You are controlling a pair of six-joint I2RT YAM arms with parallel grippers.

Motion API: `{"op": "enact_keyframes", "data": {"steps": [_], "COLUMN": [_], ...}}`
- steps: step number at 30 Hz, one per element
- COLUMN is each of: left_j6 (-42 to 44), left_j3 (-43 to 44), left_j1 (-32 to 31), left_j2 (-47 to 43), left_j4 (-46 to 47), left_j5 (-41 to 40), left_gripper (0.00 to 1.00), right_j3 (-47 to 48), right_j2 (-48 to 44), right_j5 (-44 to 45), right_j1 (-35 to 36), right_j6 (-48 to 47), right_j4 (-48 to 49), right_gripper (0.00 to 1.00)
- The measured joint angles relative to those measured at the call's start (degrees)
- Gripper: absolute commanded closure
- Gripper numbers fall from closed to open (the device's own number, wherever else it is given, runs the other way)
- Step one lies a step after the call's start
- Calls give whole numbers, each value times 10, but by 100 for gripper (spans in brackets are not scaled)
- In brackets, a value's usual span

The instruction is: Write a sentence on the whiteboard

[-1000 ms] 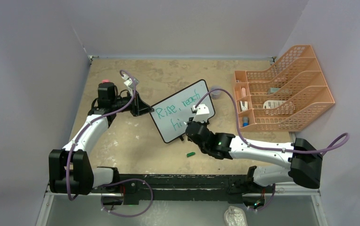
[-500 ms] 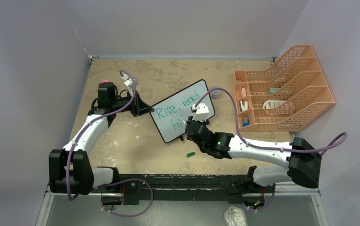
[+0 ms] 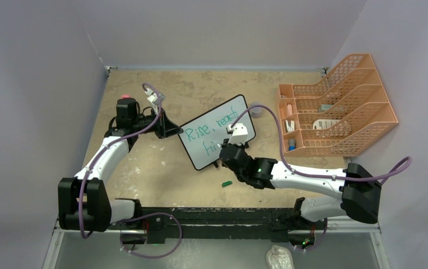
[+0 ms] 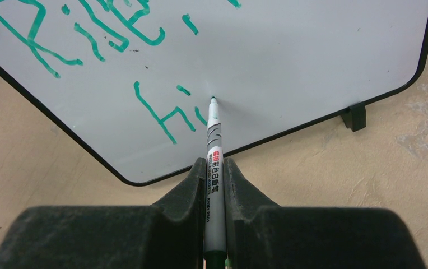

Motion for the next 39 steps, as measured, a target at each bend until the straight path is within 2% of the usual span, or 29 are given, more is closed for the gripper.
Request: {"op": "enact_keyframes", "data": {"steps": [39], "left_j6": [0], "left_j3": [0], "left_j1": [0], "left_j2": [1], "left_j4": [0], "left_j5": [0], "left_gripper": [100], "right_j3": [0], "right_j2": [0], "right_j5": [-12], "right_j1": [0], "right_j6": [-40], "right_j4": [23], "right_gripper": [100]}}
